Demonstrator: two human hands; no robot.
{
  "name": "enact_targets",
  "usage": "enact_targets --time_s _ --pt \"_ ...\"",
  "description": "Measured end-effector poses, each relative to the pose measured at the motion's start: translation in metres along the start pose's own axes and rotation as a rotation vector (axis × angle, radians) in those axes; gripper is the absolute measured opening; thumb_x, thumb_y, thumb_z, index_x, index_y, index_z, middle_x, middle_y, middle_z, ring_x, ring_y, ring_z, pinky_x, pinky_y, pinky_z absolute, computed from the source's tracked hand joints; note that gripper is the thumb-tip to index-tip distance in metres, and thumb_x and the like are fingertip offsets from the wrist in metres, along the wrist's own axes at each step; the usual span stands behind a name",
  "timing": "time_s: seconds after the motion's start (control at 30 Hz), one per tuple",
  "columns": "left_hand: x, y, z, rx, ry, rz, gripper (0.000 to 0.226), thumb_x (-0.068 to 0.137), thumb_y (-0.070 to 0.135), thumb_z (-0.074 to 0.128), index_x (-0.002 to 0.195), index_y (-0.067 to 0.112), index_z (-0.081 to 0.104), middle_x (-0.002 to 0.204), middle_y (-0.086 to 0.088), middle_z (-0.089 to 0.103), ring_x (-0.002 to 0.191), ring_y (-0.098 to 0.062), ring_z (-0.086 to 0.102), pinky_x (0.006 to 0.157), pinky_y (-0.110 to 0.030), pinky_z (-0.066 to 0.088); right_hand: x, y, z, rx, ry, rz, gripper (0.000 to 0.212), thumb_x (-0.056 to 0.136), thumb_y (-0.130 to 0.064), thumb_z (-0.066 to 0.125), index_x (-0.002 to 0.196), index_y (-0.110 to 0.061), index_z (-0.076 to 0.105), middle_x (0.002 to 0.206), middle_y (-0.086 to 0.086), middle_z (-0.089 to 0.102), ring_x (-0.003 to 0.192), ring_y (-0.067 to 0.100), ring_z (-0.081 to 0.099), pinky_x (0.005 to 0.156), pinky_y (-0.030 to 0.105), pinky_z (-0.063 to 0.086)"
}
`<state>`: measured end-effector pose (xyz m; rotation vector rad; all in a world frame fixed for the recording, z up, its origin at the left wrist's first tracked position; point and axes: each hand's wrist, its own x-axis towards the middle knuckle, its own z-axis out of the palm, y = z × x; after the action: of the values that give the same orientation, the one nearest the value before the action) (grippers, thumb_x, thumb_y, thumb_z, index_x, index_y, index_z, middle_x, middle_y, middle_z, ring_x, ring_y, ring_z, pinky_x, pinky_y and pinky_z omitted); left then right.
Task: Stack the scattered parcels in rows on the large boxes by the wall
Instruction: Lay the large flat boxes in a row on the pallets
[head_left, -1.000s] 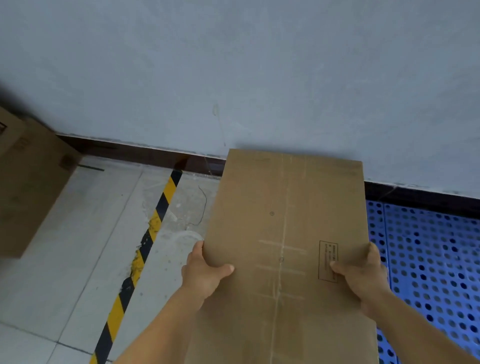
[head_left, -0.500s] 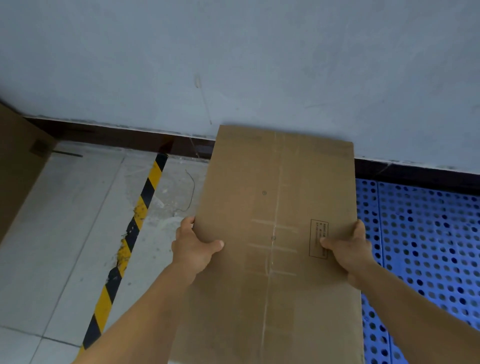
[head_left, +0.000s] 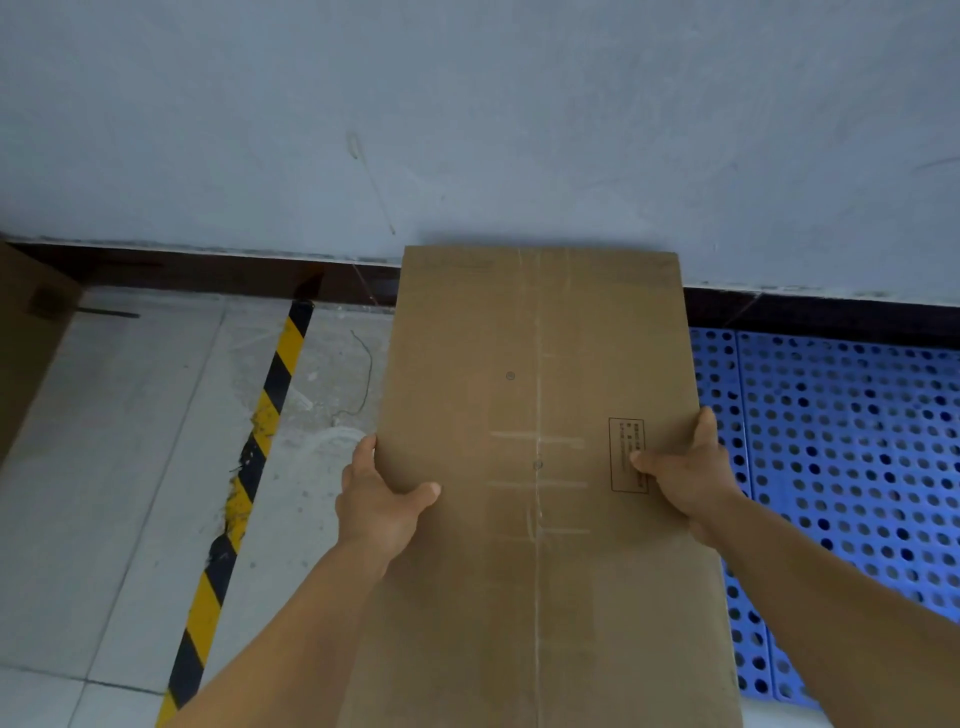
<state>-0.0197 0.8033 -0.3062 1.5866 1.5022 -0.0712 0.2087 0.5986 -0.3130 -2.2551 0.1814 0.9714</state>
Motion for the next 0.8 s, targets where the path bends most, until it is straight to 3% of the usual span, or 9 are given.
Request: enact_targets --time_s 0.1,0.23,0.37,0.47,0.6,0.8 --pt "-0.01 0.009 -0.001 0.081 -0.005 0.013 0.097 0.082 0.028 0.073 0.153 0.028 0.008 0.153 -0.004 0.024 0.136 -0.029 0.035 0.107 -0.044 0.038 -0.007 -0.003 0.001 -0.022 0.003 -0.007 0.105 0.08 -0.028 0.074 0.152 -0.034 -0.002 0.155 0.006 0.022 0.136 0.033 0.034 0.108 0.055 0.035" --pt "-0.034 0.028 0.0 0.273 0.019 0.089 0.098 0.087 0.035 0.068 0.153 0.028 -0.004 0.16 -0.003 0.011 0.145 -0.027 0.017 0.114 -0.044 0.026 -0.03 -0.01 0.001 -0.135 0.032 -0.029 0.11 0.081 -0.043 0.071 0.152 -0.026 -0.012 0.161 -0.003 -0.002 0.146 0.027 0.015 0.115 0.054 0.023" --pt "-0.076 0.054 -0.002 0.303 -0.015 0.142 0.095 0.089 0.039 0.062 0.152 0.031 -0.008 0.161 0.002 0.005 0.147 -0.022 0.007 0.118 -0.043 0.019 -0.077 -0.023 -0.013 -0.261 0.039 -0.099 0.105 0.085 -0.051 0.063 0.152 -0.024 -0.013 0.162 -0.006 -0.006 0.148 0.021 0.005 0.118 0.05 0.016" --pt "-0.114 0.082 -0.008 0.304 -0.041 0.19 0.089 0.091 0.04 0.059 0.153 0.03 -0.005 0.161 0.0 0.008 0.147 -0.023 0.013 0.115 -0.04 0.022 -0.118 -0.035 -0.036 -0.342 0.056 -0.165 0.098 0.088 -0.051 0.058 0.153 -0.023 -0.011 0.162 -0.005 -0.004 0.149 0.019 0.002 0.119 0.046 0.007" --pt "-0.162 0.118 -0.022 0.369 -0.054 0.252 0.085 0.091 0.05 0.053 0.153 0.031 -0.002 0.158 -0.004 0.019 0.144 -0.029 0.022 0.112 -0.049 0.029 -0.171 -0.048 -0.077 -0.33 0.06 -0.192 0.092 0.09 -0.049 0.056 0.154 -0.026 -0.007 0.162 -0.006 -0.004 0.149 0.018 0.0 0.118 0.046 0.005" --pt "-0.242 0.16 -0.033 0.513 -0.124 0.401 0.08 0.093 0.049 0.049 0.153 0.029 0.0 0.16 -0.002 0.015 0.146 -0.025 0.017 0.117 -0.047 0.021 -0.244 -0.047 -0.139 -0.433 0.129 -0.244 0.089 0.093 -0.049 0.052 0.153 -0.023 -0.008 0.162 -0.002 -0.006 0.149 0.021 -0.003 0.117 0.046 0.006"
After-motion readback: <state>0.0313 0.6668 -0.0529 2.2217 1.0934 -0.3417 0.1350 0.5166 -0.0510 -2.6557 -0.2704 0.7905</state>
